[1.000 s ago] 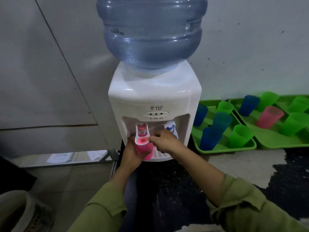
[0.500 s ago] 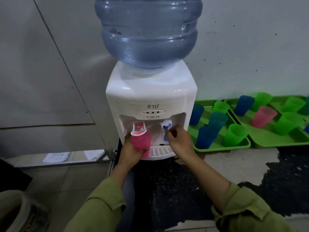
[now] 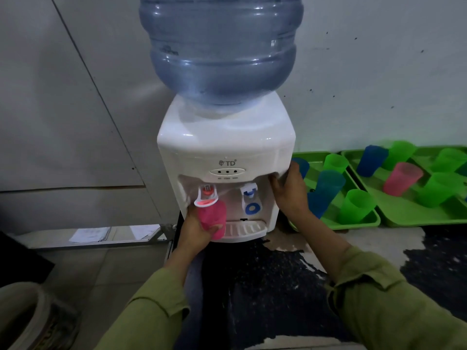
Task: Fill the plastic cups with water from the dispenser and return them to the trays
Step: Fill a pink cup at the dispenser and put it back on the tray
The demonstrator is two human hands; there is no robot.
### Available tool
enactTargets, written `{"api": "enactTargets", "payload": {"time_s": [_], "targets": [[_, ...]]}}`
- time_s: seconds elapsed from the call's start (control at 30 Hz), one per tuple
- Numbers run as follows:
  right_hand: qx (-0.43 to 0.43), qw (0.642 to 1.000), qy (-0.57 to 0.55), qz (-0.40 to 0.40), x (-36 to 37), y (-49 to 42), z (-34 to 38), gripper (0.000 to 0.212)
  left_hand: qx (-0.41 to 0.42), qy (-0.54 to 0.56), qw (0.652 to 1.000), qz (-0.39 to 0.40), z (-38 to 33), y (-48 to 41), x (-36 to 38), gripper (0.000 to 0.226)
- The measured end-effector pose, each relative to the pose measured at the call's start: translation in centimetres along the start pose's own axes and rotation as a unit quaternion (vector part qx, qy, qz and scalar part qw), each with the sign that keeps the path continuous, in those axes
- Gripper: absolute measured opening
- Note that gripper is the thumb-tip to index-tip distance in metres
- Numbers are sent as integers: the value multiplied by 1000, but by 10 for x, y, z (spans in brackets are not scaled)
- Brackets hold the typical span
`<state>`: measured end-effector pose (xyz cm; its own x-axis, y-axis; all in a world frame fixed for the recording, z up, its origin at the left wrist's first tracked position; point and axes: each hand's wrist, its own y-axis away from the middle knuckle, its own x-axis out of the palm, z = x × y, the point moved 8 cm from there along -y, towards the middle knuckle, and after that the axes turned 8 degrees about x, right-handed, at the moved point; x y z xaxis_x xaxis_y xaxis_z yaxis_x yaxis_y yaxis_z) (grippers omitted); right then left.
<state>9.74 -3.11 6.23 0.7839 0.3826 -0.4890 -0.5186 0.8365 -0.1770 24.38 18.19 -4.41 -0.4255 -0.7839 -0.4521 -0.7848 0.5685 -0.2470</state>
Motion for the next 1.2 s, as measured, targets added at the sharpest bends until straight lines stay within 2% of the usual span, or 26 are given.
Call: {"api": "enactTargets", "payload": {"time_s": [0.17, 0.73, 1.2], "targets": [[-24, 999, 26, 5, 2, 0, -3, 30, -9, 10, 1000, 5, 2, 0, 2, 81], [-37, 998, 33, 43, 5, -7, -7, 35, -19, -21, 1000, -13, -1, 2, 4, 79], [-40, 999, 6, 33, 4, -6, -6, 38, -21, 5, 999, -38, -1, 4, 4, 77]]}}
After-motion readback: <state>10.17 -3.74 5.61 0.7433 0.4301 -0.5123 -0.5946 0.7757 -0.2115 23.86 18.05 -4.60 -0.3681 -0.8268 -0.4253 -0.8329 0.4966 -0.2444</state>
